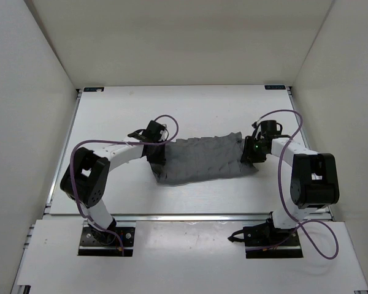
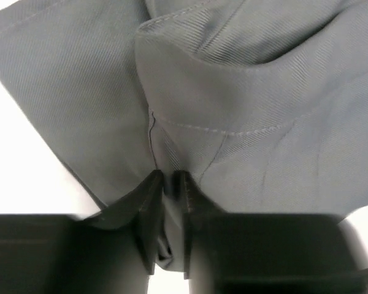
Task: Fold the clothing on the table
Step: Fold the skirt
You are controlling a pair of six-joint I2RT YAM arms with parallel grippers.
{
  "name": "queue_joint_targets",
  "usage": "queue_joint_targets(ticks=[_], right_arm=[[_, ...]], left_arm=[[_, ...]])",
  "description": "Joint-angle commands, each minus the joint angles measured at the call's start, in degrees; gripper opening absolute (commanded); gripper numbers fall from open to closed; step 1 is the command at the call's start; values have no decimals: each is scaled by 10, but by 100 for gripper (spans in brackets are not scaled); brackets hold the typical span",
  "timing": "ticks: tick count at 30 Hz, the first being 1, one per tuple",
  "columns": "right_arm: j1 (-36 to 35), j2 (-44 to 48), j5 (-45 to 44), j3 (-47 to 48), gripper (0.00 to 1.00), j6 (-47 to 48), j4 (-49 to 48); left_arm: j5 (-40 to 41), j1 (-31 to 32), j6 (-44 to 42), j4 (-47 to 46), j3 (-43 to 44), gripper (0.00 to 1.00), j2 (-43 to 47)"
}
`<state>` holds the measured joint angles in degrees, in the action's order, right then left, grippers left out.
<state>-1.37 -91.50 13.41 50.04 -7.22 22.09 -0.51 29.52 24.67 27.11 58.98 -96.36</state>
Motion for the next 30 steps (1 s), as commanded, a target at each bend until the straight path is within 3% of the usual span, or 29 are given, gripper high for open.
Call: queue_joint_targets(ticks=[1, 2, 4, 7, 14, 18, 30], right_arm=[[0, -25, -22, 5, 34, 9, 3], [0, -31, -23, 9, 31, 10, 5], [5, -43, -15, 21, 14, 7, 17], [7, -48, -12, 33, 4, 9, 29], [-35, -26, -20, 117, 0, 15, 81], [-68, 8, 41, 169, 0, 1, 76], [-187, 60, 201, 176, 0, -68, -68]], left_arm=[[-4, 1, -2, 4, 10, 15, -12], [-6, -3, 2, 0, 6, 12, -13], [-12, -8, 5, 2, 10, 4, -23], [-11, -5, 2, 10, 21, 0, -31], [-24, 0, 4, 3, 35, 0, -58], [-71, -15, 16, -29, 27, 0, -63], [-176, -51, 32, -91, 63, 0, -131]])
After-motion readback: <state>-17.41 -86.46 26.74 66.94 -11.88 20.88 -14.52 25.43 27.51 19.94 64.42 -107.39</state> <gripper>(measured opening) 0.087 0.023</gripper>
